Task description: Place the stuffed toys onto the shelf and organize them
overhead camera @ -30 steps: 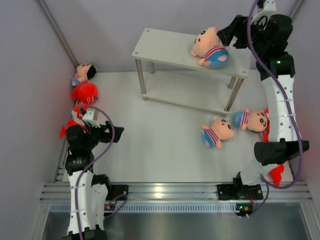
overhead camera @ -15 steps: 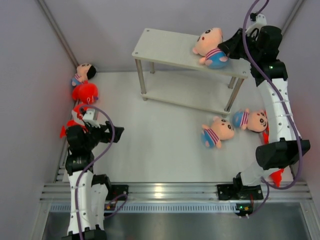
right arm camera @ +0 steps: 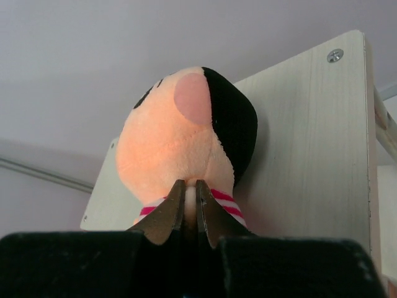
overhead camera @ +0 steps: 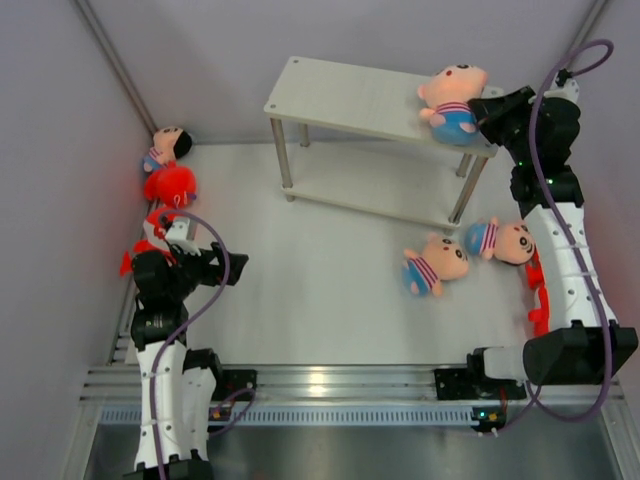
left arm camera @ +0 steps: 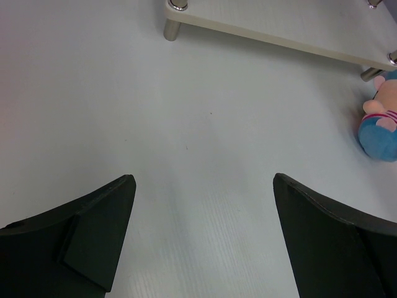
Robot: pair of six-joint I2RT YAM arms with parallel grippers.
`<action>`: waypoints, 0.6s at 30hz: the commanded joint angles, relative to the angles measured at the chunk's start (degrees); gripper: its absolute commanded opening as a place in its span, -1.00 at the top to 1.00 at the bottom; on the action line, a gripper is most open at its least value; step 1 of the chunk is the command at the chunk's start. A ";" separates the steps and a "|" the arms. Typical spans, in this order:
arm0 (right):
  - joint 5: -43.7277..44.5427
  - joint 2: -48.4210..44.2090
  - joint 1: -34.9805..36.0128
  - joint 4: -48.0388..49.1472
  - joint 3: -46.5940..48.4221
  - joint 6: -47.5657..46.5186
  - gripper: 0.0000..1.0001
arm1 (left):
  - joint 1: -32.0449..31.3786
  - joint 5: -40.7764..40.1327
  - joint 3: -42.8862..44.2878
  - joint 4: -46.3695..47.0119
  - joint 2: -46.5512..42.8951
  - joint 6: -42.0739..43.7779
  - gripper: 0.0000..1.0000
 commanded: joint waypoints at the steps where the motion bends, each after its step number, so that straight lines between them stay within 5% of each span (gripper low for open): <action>1: 2.71 -0.34 -0.05 4.43 0.10 5.83 1.00 | -0.25 1.57 -0.06 2.91 -0.92 0.52 -0.97; 12: 5.01 4.49 0.04 3.90 3.53 9.61 0.95 | -0.34 1.31 -0.06 2.91 -0.92 0.52 -0.97; 14: 5.87 4.32 0.04 3.37 3.36 9.00 0.78 | -0.25 1.30 -0.06 2.91 -0.83 0.52 -0.97; 18: 6.76 1.52 0.04 3.28 2.22 6.89 -0.09 | -0.34 1.48 -0.06 2.91 -0.74 0.61 -0.97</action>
